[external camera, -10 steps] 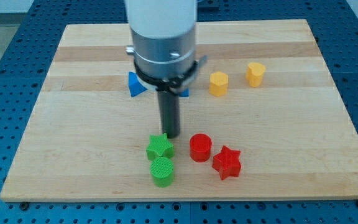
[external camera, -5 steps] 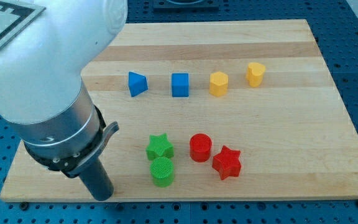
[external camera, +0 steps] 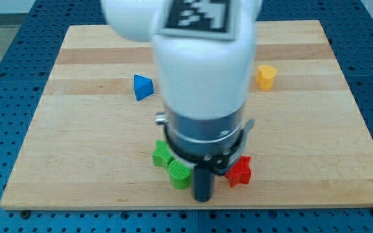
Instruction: Place the green star diagonal to the green circle
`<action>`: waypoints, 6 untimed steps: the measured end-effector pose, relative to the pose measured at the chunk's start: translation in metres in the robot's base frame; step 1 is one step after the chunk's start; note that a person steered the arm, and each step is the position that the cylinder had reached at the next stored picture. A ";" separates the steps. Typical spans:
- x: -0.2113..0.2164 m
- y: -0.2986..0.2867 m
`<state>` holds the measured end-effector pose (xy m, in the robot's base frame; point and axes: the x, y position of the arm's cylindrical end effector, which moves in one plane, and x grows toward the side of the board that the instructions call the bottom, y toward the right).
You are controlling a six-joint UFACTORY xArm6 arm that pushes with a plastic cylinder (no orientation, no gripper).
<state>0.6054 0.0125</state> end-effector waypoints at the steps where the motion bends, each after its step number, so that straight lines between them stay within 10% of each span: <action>1: -0.002 -0.004; 3: -0.020 -0.068; 6: -0.033 -0.016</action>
<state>0.5729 -0.0036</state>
